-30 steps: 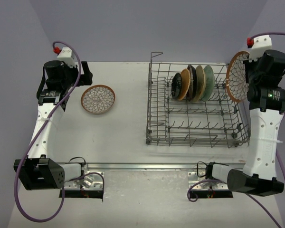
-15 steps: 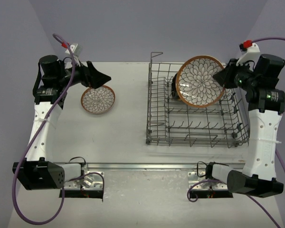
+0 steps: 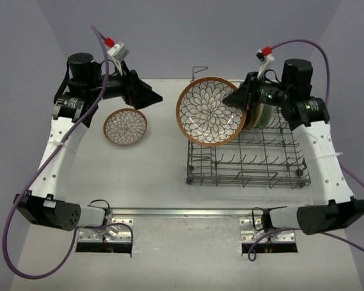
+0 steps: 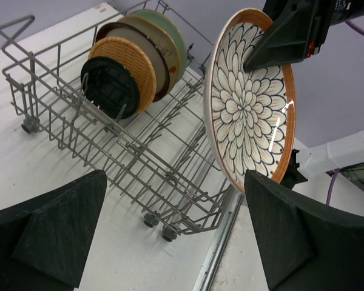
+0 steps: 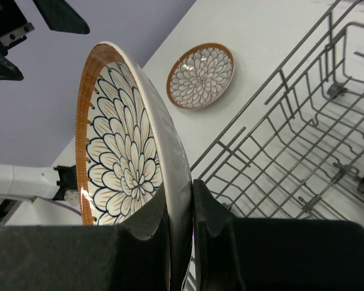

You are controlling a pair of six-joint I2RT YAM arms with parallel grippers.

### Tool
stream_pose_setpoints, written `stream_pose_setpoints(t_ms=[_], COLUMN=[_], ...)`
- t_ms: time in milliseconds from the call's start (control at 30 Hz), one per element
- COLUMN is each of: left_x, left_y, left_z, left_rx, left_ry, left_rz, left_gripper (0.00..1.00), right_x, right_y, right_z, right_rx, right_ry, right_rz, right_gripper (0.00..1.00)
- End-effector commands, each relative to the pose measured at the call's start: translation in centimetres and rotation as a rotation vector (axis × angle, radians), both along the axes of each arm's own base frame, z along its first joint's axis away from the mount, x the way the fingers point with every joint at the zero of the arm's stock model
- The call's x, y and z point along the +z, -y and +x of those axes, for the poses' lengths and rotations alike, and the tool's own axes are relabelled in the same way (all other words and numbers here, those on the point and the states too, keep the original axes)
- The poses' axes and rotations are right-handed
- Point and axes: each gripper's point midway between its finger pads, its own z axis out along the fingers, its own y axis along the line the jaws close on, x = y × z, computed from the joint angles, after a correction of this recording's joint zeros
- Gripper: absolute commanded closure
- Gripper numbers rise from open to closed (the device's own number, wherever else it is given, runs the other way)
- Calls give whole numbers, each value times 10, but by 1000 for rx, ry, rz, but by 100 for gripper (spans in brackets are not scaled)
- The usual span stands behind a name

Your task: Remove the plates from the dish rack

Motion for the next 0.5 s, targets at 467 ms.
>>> stream_pose_setpoints(t_ms=[467], left_x=[-87], left_y=[37], left_z=[20], left_rx=[-12], left_ry=[-96], left_rz=[250], left_gripper=[38], right_x=[0], right_y=[-98], right_z=[4], right_rx=[247], right_ry=[93], right_rz=[-52], right_gripper=[100])
